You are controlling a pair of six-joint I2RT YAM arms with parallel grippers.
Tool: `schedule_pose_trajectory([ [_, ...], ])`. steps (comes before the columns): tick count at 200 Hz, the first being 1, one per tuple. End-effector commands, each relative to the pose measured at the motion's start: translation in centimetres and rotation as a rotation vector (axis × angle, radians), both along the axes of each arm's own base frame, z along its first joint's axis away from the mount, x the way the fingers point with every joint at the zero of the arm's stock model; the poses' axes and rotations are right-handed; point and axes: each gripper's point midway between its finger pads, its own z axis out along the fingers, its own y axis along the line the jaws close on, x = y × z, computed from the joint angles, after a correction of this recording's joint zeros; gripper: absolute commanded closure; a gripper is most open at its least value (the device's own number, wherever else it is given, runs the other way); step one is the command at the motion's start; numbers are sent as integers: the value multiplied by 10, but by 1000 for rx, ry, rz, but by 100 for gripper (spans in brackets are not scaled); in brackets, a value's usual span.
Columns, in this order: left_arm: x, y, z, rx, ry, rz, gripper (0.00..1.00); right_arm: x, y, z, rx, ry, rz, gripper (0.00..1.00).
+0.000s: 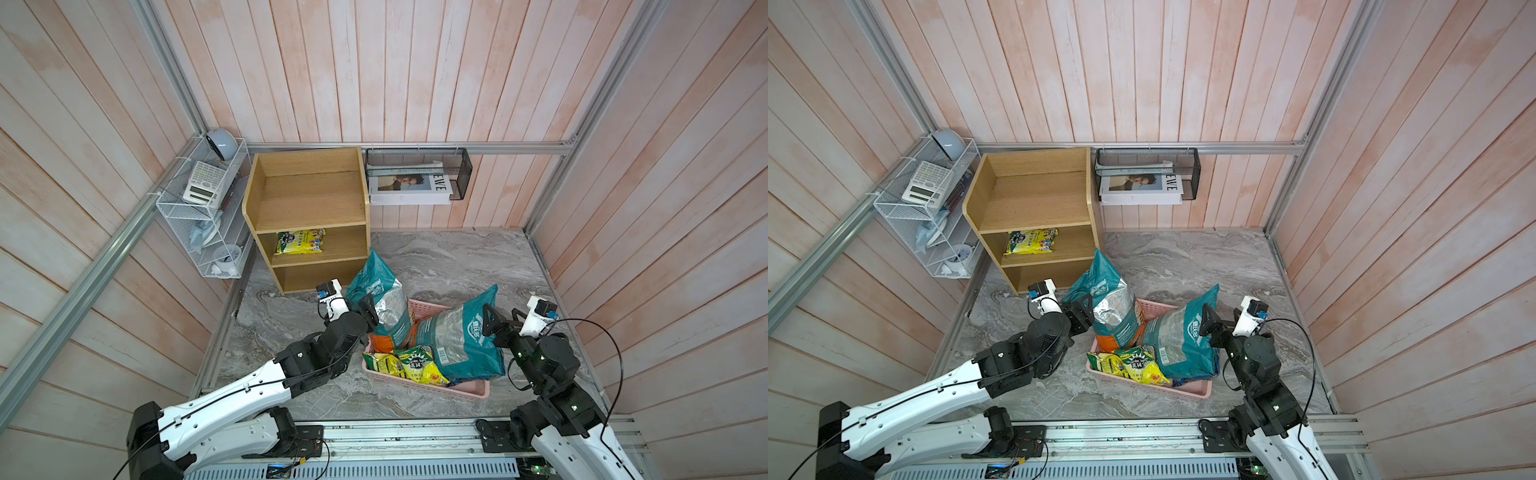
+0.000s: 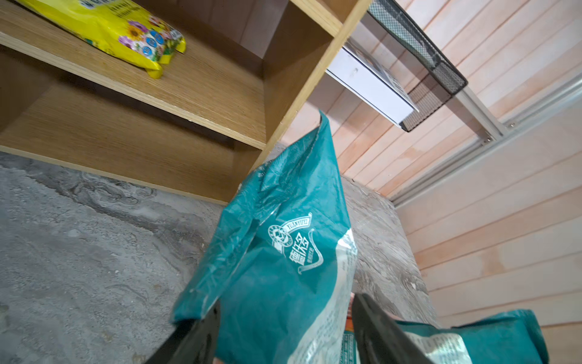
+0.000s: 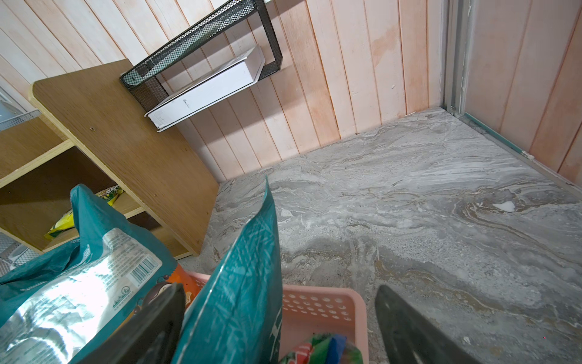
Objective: Take down the fertilizer bag from the shelf
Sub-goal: Adjust the fertilizer bag in the storage box.
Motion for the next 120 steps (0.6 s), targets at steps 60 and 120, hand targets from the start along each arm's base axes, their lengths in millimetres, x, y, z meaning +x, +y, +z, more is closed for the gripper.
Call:
schedule_pose_trajectory([
  [60,-13,81,34,32,-86,179,2,-1,1,5,-4,-23,12,2],
  [120,76,40,-79,-90,287,79,100,-5,-1,2,1,-12,6,2],
])
